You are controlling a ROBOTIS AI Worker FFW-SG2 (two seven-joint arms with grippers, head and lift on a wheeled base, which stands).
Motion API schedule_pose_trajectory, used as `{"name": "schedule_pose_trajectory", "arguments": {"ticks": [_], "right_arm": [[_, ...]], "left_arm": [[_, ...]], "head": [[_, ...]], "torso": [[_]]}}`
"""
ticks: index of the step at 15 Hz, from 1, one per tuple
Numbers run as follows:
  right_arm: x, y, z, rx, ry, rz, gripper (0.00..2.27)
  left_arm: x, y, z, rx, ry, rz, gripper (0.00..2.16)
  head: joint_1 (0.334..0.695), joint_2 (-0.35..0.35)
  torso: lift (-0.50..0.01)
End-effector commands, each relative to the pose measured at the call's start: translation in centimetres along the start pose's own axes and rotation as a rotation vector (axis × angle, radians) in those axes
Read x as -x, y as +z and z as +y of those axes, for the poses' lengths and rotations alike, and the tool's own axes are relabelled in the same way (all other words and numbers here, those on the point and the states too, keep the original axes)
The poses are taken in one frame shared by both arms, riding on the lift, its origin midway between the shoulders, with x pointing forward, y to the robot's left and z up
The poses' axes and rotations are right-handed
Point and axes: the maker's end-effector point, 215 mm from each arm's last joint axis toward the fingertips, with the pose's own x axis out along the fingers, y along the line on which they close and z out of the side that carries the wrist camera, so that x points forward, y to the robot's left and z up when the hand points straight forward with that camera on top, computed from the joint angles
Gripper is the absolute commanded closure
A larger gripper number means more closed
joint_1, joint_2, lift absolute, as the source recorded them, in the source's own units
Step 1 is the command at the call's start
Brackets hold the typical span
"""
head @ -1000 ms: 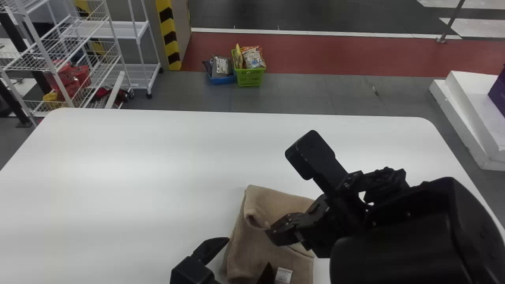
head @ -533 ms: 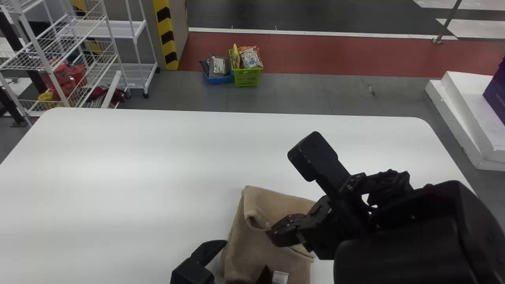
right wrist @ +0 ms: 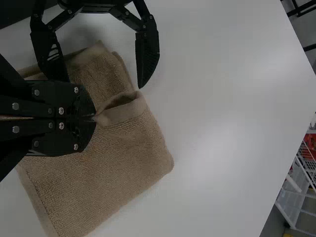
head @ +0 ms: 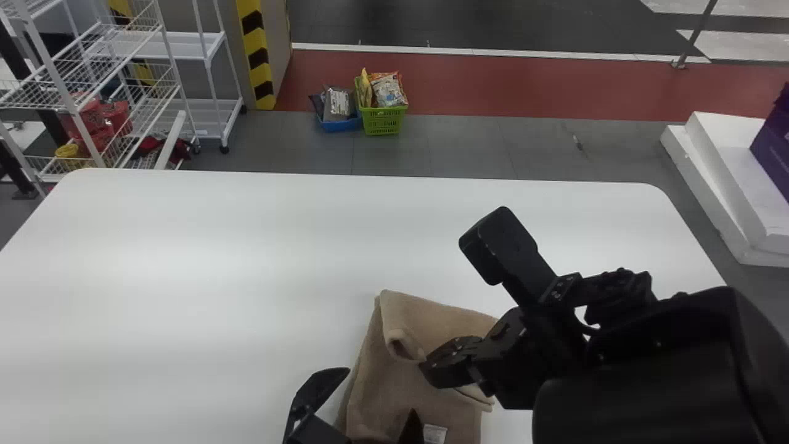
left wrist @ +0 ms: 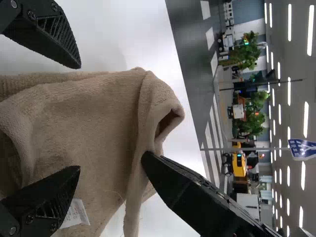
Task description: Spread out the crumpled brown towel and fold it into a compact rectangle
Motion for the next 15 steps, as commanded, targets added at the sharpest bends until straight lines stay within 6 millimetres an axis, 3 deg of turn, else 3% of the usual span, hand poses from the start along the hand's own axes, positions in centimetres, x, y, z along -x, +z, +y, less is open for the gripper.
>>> {"name": "schedule_pose_trajectory", "arguments": {"ticks": [1,3,6,11,15], "right_arm": [[0.2,-0.2,0.8,0.005,0.018,-0.003,1.27],[0.7,-0.2,1.9,0.018,0.031,-0.017,1.27],[0.8,-0.5,1.7,0.017,0.026,-0.014,1.27],[1.2,-0.6,1.7,0.015,0.026,-0.022,1.27],[2.2,-1.1,3.6,0.028,0.048,-0.044,1.27]], "left_arm": [[0.0,-0.1,-0.2,-0.011,-0.002,0.004,0.08],[0.0,-0.4,-0.3,-0.032,-0.001,0.011,0.08],[-0.2,-0.6,-0.7,-0.136,0.049,0.025,0.08],[-0.4,-1.2,-0.8,-0.148,0.051,0.038,0.08],[-0.4,-1.2,-0.8,-0.152,0.052,0.041,0.08]], "head": [[0.695,-0.055],[0.695,-0.054],[0.695,-0.047],[0.695,-0.065],[0.695,-0.061]], "torso": [[-0.127],[-0.127],[-0.127],[-0.127],[-0.127]]}}
